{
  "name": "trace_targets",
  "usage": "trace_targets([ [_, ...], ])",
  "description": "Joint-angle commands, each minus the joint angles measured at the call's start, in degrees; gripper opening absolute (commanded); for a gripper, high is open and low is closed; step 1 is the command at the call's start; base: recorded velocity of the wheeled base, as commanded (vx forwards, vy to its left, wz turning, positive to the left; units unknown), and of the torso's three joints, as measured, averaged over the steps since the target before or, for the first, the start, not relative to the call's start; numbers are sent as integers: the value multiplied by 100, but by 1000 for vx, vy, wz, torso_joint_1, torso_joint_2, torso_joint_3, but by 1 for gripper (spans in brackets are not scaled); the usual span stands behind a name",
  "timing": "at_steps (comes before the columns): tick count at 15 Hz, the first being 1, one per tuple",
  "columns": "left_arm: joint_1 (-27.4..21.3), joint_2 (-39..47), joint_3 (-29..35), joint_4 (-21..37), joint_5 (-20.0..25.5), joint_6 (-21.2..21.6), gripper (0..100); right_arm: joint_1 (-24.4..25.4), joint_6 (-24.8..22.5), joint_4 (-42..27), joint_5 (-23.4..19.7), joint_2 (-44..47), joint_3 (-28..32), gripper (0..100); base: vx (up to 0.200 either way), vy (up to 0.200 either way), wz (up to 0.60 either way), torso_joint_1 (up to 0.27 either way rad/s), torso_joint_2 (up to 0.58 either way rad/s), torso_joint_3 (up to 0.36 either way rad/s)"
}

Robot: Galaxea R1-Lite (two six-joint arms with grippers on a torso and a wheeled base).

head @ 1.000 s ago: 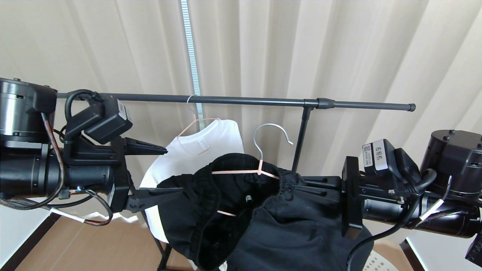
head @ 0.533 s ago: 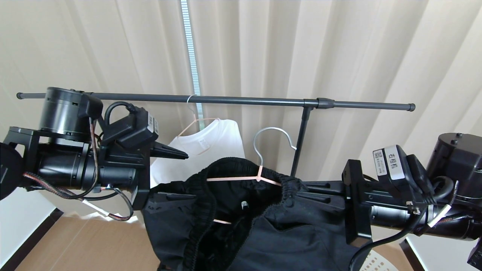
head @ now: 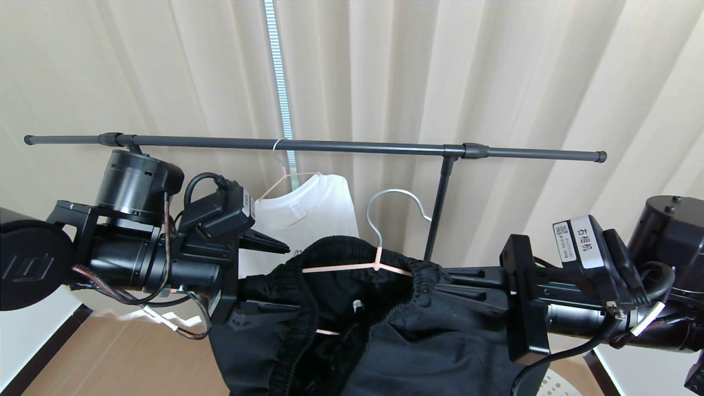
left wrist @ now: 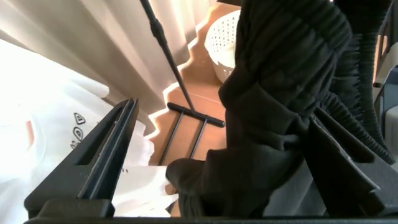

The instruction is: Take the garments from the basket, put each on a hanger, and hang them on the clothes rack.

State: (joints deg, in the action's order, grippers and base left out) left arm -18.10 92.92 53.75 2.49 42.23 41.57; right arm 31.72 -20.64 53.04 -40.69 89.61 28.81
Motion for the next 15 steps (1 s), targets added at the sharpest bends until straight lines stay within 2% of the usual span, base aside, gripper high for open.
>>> trace_targets([
  [1,-27,34,-75,-3,-4,0,100,1,-2,4,-53,-14,-33,0,0,0,0,0,0,0],
  [7,-150,95,-110,-11,-4,-9,100,1,-2,84,-70,-76,-51,0,0,0,0,0,0,0],
  [8,-176,95,-119,-3,-4,-9,0,1,-2,128,-70,-84,-59,0,0,0,0,0,0,0],
  [15,-264,-81,-224,-11,-13,-9,0,10,34,338,-53,-67,-95,0,0,0,0,0,0,0],
])
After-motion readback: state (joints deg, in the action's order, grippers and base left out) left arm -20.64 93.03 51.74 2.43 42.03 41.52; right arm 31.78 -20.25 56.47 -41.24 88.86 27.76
